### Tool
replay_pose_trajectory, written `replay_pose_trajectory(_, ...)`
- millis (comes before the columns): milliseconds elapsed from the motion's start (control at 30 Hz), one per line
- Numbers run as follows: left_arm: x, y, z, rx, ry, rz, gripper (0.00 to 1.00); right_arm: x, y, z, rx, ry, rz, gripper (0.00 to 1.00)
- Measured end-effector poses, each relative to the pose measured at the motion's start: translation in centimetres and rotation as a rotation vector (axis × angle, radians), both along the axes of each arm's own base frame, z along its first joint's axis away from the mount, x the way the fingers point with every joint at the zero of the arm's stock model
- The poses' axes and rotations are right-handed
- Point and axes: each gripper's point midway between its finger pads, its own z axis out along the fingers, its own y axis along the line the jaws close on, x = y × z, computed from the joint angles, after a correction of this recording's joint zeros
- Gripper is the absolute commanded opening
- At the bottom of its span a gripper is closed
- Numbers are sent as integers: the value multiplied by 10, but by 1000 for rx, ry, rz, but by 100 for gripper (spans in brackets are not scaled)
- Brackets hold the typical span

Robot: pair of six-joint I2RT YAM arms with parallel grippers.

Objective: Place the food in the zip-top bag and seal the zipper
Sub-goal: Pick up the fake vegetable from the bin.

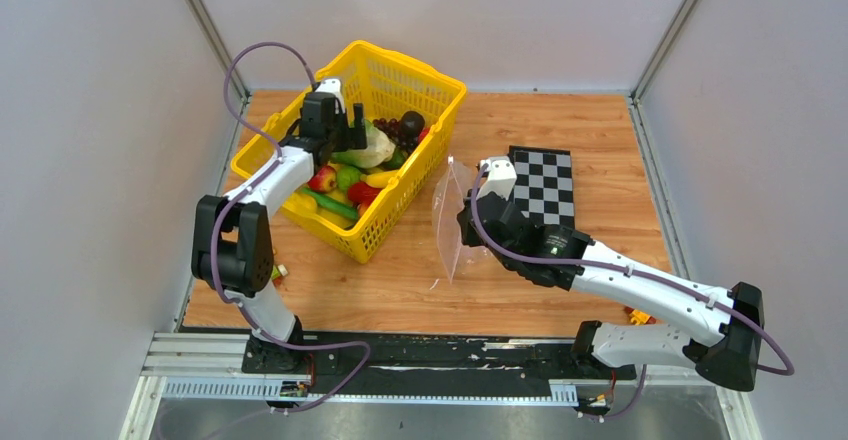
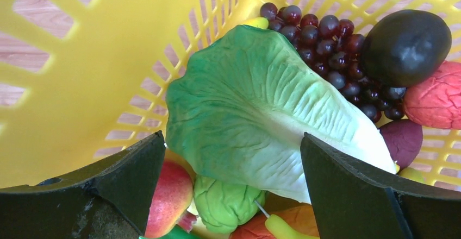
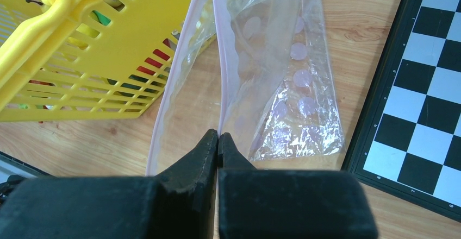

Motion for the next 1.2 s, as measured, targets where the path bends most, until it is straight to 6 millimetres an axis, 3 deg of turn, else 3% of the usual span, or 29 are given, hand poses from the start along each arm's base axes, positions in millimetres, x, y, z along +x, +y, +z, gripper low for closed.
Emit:
replay_pose_trajectory(300, -3, 10, -6, 12, 4, 61, 100, 0, 0, 0, -7, -6, 7, 0)
replay_pose_trajectory(500, -6, 3, -31, -21, 69, 47, 88, 0, 1, 0, -11, -8, 14, 0)
replay_pose_trajectory(600, -10, -4, -42, -59, 85, 22, 70, 1, 3, 0, -17, -7, 21, 0)
replay_pose_trajectory(700, -13, -13, -47, -98, 93, -7, 62, 1, 3, 0, -20, -8, 24, 0)
replay_pose_trajectory(867, -13, -24, -45, -146, 85, -52, 34, 0, 4, 0, -20, -6, 31, 0)
replay_pose_trajectory(1033, -18, -30, -50, -181, 80, -77, 15, -1, 4, 0, -18, -4, 34, 0)
replay_pose_trajectory(1100, -22, -31, -46, -193, 72, -87, 5, -1, 4, 0, -16, -4, 35, 0)
replay_pose_trajectory(1200, -28, -32, -30, -203, 47, -100, 0, -2, 3, 3, -6, -7, 34, 0)
